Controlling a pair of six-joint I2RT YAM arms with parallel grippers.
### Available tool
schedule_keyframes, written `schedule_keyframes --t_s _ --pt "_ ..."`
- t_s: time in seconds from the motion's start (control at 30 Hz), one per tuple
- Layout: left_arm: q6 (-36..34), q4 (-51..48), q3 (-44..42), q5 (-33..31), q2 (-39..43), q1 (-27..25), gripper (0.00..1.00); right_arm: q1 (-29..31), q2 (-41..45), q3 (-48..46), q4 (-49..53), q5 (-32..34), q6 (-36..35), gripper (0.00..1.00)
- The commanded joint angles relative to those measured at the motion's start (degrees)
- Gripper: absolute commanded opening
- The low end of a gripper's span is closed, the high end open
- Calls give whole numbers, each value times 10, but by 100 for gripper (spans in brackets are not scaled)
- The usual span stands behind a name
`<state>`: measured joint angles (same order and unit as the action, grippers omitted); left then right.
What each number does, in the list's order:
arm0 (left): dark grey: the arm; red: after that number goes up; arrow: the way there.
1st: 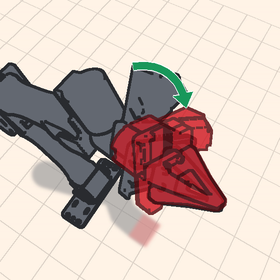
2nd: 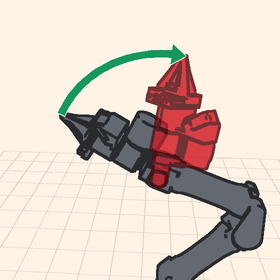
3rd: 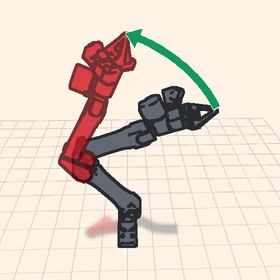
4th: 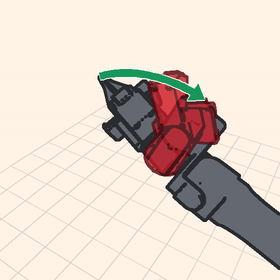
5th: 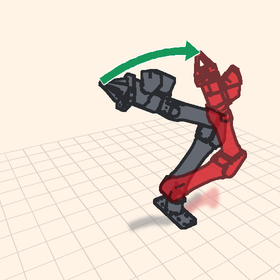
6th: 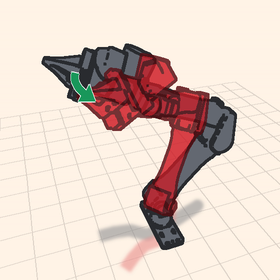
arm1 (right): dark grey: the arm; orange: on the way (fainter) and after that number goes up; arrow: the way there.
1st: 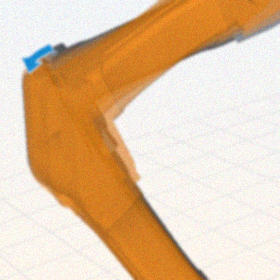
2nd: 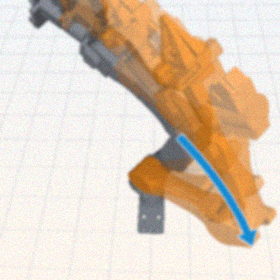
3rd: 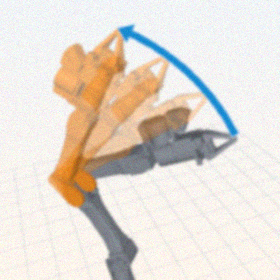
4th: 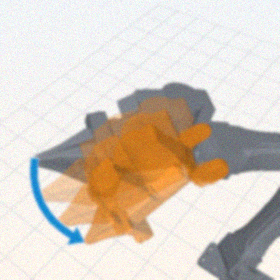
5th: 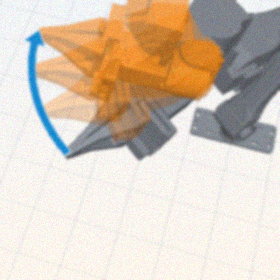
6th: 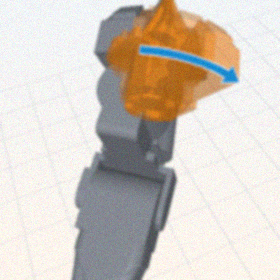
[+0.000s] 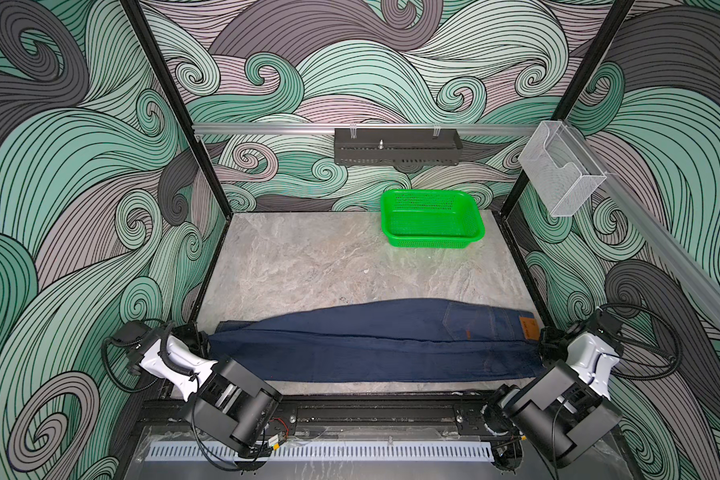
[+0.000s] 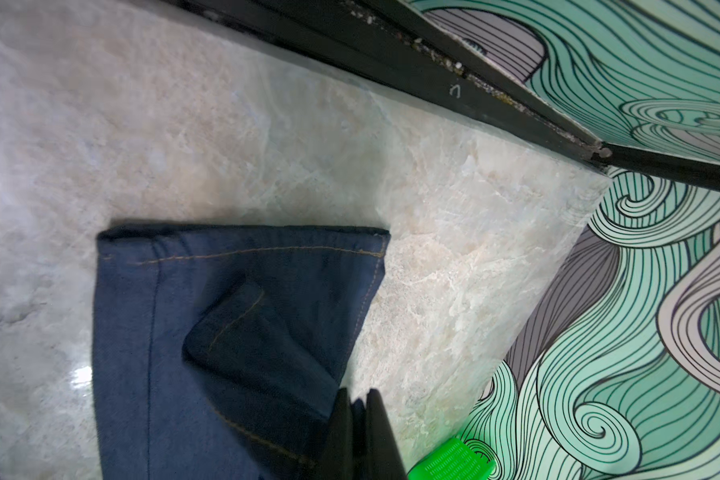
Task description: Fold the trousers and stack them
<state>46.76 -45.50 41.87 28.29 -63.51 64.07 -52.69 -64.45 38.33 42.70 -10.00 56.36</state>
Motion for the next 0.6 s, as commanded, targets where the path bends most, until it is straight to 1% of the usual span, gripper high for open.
schedule_keyframes --t_s 0.0,0.27,0.3,0.33,0.37,0.4,0.5,0.57 --pt "-14 -18 -1 -27 5 15 0 -3 7 -9 30 55 5 0" --pt "-24 -19 -7 -30 -3 27 0 -4 21 -32 33 76 12 1" --pt "-24 -20 -8 -30 -2 28 0 -4 20 -34 33 75 12 6" --pt "-24 -20 -7 -30 -1 28 2 -3 22 -35 33 73 12 14" --pt "-24 -20 -9 -28 0 28 6 -4 23 -36 33 72 12 21" --pt "-23 -20 -8 -27 2 28 15 -3 24 -35 33 71 10 31" --pt "-20 -26 -4 -21 4 28 42 2 27 -30 38 61 9 50" --pt "-20 -37 6 -16 6 28 51 8 30 -20 48 58 8 60"
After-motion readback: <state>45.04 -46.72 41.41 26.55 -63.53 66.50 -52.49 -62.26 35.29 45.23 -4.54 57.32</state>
